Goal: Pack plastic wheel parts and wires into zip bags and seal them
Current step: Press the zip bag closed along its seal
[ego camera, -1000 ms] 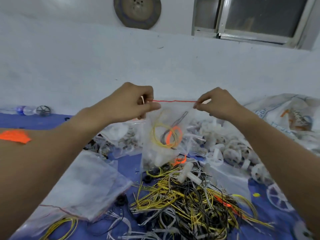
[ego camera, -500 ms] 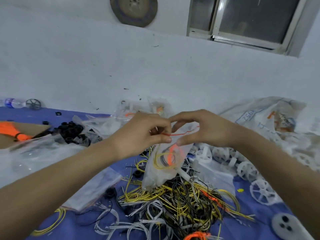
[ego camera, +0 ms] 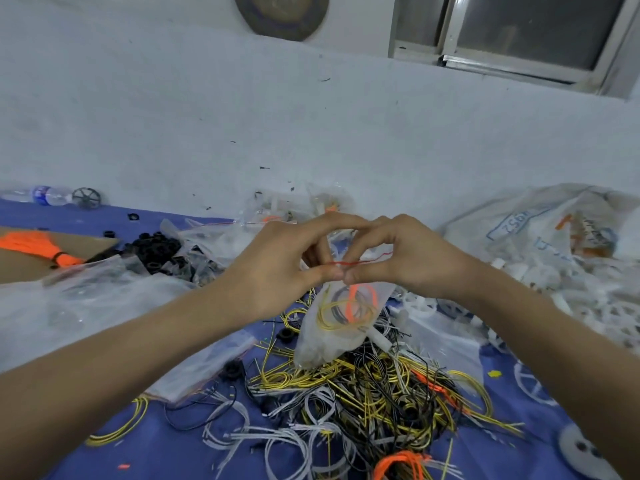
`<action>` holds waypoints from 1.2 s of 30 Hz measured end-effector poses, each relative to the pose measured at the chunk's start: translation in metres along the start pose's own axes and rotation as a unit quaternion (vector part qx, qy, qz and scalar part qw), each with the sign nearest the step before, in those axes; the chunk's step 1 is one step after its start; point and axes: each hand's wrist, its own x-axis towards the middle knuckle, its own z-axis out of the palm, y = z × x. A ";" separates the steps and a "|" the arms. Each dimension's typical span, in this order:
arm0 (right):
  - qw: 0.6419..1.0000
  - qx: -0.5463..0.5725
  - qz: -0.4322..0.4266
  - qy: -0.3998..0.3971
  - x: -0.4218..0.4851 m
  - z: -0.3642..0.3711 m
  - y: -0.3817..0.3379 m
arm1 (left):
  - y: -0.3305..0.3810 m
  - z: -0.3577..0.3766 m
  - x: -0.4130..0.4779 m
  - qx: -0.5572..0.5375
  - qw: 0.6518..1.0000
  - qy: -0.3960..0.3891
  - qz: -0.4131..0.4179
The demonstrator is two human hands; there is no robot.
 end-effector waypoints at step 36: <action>0.997 -0.044 -0.038 0.055 -0.009 0.008 0.010 | -0.008 0.016 0.001 0.118 0.993 -0.004 -0.014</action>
